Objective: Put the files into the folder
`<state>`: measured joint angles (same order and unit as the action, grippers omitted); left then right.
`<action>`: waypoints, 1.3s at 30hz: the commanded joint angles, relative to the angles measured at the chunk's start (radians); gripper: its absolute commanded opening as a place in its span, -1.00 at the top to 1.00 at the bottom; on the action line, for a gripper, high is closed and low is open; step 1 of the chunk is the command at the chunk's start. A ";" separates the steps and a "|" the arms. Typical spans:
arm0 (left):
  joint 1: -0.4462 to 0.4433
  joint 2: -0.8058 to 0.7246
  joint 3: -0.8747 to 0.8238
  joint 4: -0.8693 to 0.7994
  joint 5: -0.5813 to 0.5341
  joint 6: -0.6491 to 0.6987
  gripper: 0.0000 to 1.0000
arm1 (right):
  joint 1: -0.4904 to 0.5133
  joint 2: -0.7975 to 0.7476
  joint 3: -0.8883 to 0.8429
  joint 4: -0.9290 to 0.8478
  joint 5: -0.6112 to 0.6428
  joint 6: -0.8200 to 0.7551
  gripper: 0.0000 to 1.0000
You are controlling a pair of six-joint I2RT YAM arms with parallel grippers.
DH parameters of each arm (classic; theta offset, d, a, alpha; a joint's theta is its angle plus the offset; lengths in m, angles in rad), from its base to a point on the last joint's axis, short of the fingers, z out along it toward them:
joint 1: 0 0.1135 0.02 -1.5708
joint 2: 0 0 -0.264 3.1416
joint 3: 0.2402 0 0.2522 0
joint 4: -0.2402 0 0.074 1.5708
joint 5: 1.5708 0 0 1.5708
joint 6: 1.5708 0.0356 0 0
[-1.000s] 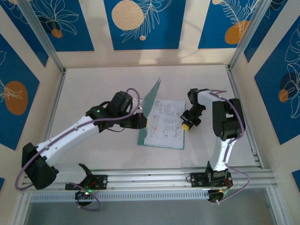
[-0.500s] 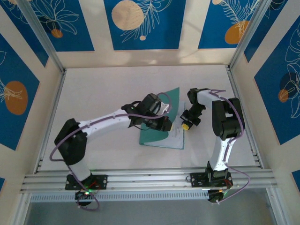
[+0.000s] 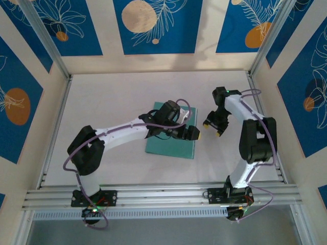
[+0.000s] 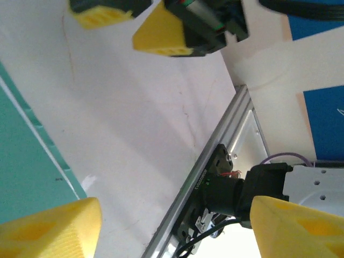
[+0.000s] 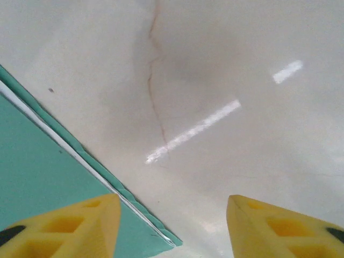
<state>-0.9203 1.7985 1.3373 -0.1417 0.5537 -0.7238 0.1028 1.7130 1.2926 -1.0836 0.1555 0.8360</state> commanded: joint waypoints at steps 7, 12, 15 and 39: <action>0.078 -0.092 -0.007 0.012 -0.049 -0.073 -1.00 | 0.026 -0.321 -0.048 0.143 -0.018 -0.065 -0.99; 0.220 -0.222 -0.130 0.006 -0.124 -0.117 -1.00 | 0.064 -0.487 -0.092 0.248 0.000 -0.166 -0.99; 0.309 -0.320 -0.207 -0.060 -0.208 -0.104 -1.00 | 0.058 -0.518 -0.089 0.216 0.137 -0.170 -0.99; 0.359 -0.722 -0.405 -0.619 -1.182 0.111 -1.00 | -0.071 -0.243 -0.773 1.671 0.049 -0.727 -0.99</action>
<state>-0.5610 1.1206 0.9577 -0.7296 -0.5476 -0.6418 0.0505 1.4353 0.4911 0.4408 0.2489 0.1642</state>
